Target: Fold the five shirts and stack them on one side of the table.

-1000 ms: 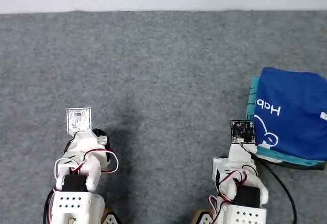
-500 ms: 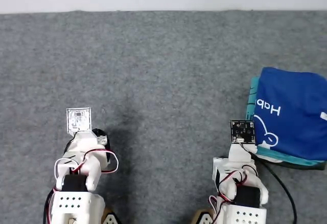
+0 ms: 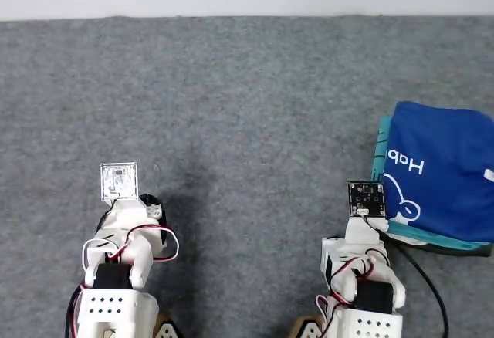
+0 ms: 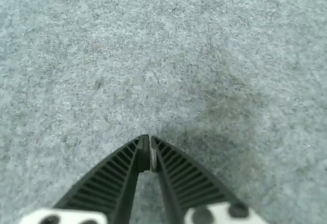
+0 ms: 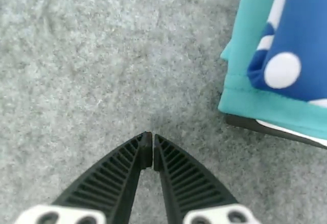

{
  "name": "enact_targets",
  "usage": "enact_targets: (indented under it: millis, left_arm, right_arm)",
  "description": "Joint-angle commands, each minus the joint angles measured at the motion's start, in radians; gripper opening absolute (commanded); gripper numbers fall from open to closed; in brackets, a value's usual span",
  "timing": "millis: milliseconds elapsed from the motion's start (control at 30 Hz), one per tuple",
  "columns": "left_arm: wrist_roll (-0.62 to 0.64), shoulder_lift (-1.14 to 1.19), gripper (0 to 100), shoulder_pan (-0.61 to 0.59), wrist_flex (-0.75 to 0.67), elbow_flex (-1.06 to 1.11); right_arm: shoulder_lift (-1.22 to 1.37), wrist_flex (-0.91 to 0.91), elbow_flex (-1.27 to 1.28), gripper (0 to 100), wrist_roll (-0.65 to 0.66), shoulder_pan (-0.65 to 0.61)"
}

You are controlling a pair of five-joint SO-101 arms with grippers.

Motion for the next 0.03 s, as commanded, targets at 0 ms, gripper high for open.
enact_targets:
  millis: [0]
  left_arm:
    - [0.008, -0.009, 2, 0.006, -0.023, -0.007]
  right_arm:
    - [-0.007, 0.002, 0.015, 1.1, -0.011, 0.001]
